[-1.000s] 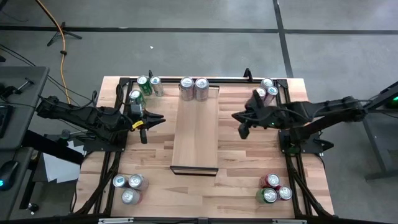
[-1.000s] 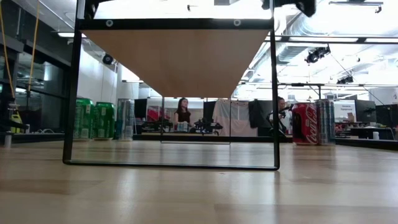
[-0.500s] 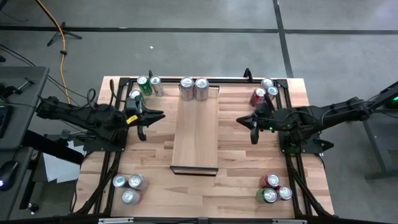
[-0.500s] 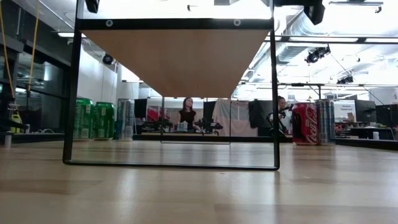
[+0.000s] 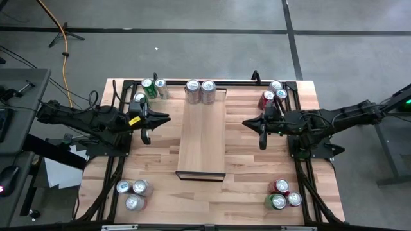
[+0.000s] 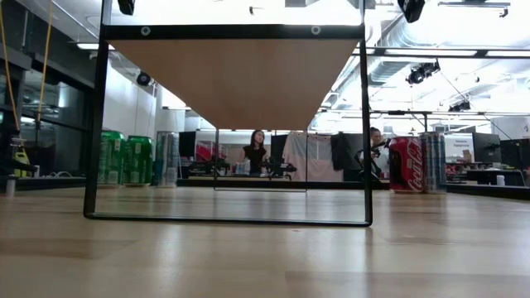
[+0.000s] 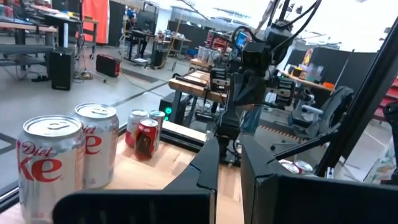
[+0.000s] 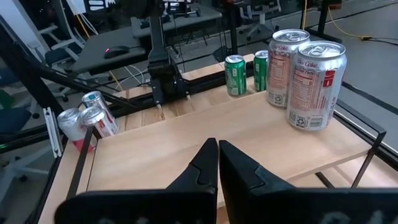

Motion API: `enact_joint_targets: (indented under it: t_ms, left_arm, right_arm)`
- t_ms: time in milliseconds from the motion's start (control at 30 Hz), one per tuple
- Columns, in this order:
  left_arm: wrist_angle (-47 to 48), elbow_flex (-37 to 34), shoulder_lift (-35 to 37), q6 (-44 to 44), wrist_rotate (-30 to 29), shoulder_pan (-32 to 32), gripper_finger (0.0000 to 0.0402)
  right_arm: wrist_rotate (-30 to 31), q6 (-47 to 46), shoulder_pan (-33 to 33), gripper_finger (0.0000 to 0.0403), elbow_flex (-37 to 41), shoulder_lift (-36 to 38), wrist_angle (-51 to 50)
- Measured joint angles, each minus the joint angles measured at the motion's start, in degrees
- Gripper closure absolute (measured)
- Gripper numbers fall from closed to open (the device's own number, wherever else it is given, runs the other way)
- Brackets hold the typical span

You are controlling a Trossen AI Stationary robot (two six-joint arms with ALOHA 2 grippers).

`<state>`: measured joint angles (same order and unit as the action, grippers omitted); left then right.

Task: Place canned beverage on shelf
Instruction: Move the pink white soda can to the bottom right

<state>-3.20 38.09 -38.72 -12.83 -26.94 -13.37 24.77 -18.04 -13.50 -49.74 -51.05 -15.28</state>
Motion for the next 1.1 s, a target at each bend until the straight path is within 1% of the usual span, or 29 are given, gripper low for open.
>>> enact_joint_targets:
  t_ms: [300, 400, 567, 733, 800, 867, 933, 1100]
  left_arm:
    - [0.15, 0.00, 0.00, 4.53, 0.02, 0.00, 0.0401]
    - [0.17, 0.00, 0.00, 5.51, 0.03, 0.00, 0.0401]
    - [0.15, 0.00, 0.00, 5.49, 0.03, -0.04, 0.0401]
    - [0.26, 0.00, 0.00, 5.15, 0.02, -0.04, 0.0401]
    - [0.28, 0.00, 0.00, 5.14, 0.02, -0.04, 0.0401]
    - [0.29, 0.00, 0.03, 5.10, 0.02, -0.04, 0.0401]
    - [0.29, 0.00, 0.11, 5.04, 0.25, -0.04, 0.0401]
    - [0.28, 0.00, 0.11, 4.89, 2.44, -0.04, 0.0401]
  right_arm:
    - [0.26, -1.43, 0.00, 0.0402, 0.00, -0.02, 0.57]
    - [2.76, -1.23, 0.00, 0.0402, 0.00, 0.00, 1.13]
    - [9.22, -0.88, 0.00, 0.0402, 0.00, -0.02, 3.04]
    - [11.94, 0.52, 0.02, 0.0402, -0.02, -0.02, 3.96]
    - [12.74, 0.19, 0.02, 0.0394, 0.00, -0.02, 3.99]
    - [13.62, 0.08, 0.02, 0.0374, -0.01, -0.02, 3.99]
    - [15.05, -0.90, 0.02, 0.0338, 0.00, -0.02, 3.99]
    - [19.68, -2.67, 0.17, 0.0215, 0.00, -0.04, 3.99]
